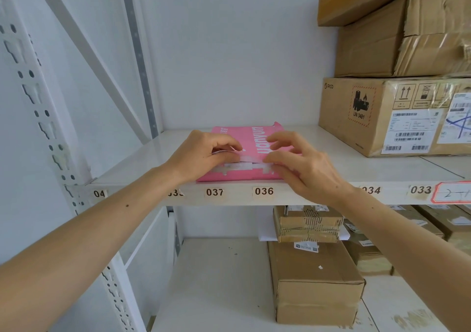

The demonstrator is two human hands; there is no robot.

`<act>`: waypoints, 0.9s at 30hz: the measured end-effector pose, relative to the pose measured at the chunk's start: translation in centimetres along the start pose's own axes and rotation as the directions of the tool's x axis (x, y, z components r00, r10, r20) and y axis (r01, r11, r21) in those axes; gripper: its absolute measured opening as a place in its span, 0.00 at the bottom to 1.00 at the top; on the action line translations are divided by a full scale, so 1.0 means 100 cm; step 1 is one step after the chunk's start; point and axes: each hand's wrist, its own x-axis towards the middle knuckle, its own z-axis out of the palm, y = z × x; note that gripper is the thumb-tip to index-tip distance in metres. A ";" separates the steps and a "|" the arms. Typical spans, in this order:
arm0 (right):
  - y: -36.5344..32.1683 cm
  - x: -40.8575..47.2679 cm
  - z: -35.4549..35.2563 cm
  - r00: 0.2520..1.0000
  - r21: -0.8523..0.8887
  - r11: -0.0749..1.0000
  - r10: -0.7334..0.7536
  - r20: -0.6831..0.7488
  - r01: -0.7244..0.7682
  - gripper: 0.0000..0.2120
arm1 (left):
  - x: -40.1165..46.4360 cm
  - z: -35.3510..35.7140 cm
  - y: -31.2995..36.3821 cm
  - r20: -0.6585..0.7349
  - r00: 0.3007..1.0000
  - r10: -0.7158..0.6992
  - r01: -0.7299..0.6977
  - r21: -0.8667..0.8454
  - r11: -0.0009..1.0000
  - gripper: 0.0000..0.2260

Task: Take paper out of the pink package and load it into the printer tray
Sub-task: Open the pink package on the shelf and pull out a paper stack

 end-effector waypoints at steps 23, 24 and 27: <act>-0.011 0.005 -0.007 0.989 0.015 0.999 -0.040 0.142 0.038 0.09 | -0.003 0.005 0.000 0.012 0.998 -0.061 0.062 -0.073 0.995 0.14; -0.011 0.005 -0.008 0.988 0.024 0.999 -0.038 0.146 0.034 0.09 | -0.004 0.005 -0.001 0.034 0.997 -0.072 0.075 -0.102 0.992 0.17; -0.012 0.006 -0.009 0.986 0.049 0.998 -0.033 0.162 0.026 0.09 | -0.008 0.005 0.000 0.134 0.991 -0.013 0.029 -0.119 0.992 0.25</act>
